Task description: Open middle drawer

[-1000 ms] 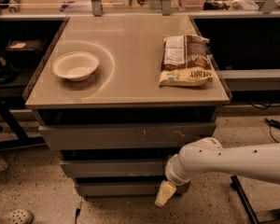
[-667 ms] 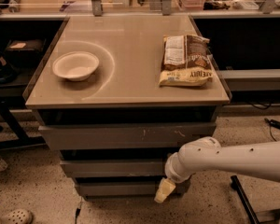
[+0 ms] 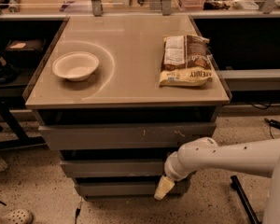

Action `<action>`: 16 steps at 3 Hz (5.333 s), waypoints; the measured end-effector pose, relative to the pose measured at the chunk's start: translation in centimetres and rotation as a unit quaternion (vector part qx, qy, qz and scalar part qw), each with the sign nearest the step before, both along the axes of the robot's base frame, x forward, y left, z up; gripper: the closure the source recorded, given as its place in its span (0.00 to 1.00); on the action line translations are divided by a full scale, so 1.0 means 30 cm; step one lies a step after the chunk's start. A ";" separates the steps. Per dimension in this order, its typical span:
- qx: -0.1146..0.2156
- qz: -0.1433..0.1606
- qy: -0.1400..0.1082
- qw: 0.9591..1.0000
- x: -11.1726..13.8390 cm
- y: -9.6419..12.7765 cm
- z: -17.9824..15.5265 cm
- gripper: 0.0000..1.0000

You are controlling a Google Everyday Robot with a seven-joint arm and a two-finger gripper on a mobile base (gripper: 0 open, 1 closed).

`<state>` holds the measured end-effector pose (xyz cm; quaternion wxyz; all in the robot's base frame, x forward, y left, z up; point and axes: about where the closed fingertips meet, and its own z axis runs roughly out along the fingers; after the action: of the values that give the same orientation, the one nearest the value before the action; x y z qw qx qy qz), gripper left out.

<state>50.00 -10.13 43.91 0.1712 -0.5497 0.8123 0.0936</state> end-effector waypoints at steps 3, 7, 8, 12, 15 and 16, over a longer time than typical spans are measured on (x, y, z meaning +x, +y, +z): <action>-0.004 0.002 0.019 1.000 -0.005 -0.007 -0.126 0.00; -0.017 -0.075 0.101 0.992 -0.326 -0.131 0.035 0.00; -0.019 -0.075 0.103 0.992 -0.336 -0.135 0.042 0.00; 0.013 -0.019 0.114 0.993 -0.322 0.003 -0.121 0.00; 0.011 -0.015 0.160 0.987 -0.487 -0.043 -0.088 0.00; 0.011 -0.015 0.160 0.987 -0.477 -0.039 -0.086 0.00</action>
Offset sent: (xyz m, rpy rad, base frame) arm 0.0124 -0.0029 -0.0515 -0.0104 0.0215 -0.0011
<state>35.68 -11.30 41.33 0.0460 -0.5136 0.8362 0.1869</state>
